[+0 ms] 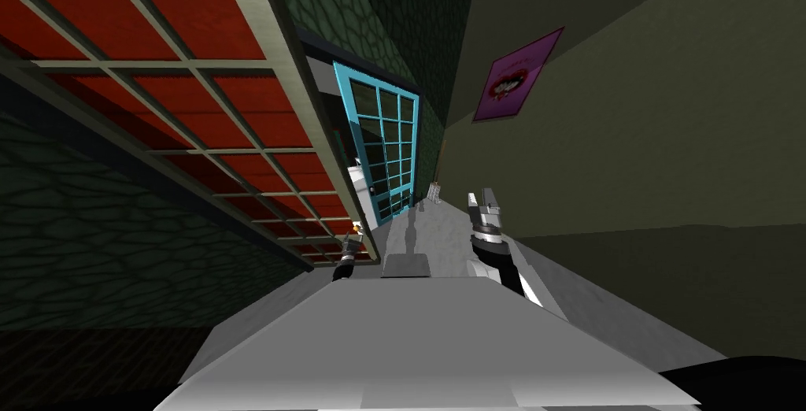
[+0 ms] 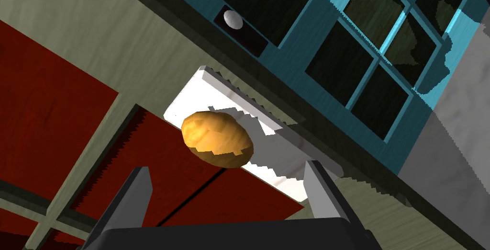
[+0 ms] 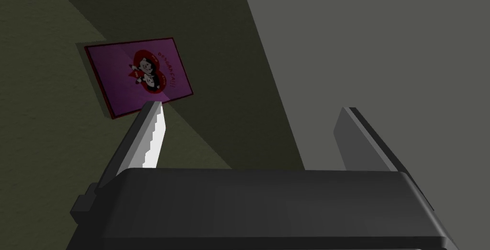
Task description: Pull the door open
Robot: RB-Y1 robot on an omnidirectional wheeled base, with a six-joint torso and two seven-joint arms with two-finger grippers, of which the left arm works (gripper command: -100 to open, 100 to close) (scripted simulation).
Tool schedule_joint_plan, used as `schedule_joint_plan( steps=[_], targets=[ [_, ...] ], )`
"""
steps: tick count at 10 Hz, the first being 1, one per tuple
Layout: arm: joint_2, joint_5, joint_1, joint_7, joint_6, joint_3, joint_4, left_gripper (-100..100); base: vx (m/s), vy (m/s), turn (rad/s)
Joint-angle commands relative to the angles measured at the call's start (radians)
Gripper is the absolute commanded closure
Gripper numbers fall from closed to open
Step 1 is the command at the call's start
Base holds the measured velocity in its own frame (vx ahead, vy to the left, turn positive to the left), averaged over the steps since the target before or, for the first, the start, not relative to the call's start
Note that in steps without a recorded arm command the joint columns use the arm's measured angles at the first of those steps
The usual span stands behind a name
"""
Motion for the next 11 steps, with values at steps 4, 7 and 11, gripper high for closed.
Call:
schedule_joint_plan(
  steps=[4,7,11],
  targets=[
    [-0.001,0.029,-0.01,0.105,0.007,-0.017,-0.001,-100,-0.065,0.034,-0.062],
    [-0.002,0.052,-0.018,0.179,0.013,-0.029,-0.003,-100,-0.072,0.038,-0.065],
    [-0.003,0.086,-0.029,0.29,0.021,-0.049,-0.005,-100,-0.068,0.032,-0.062]
  ],
)
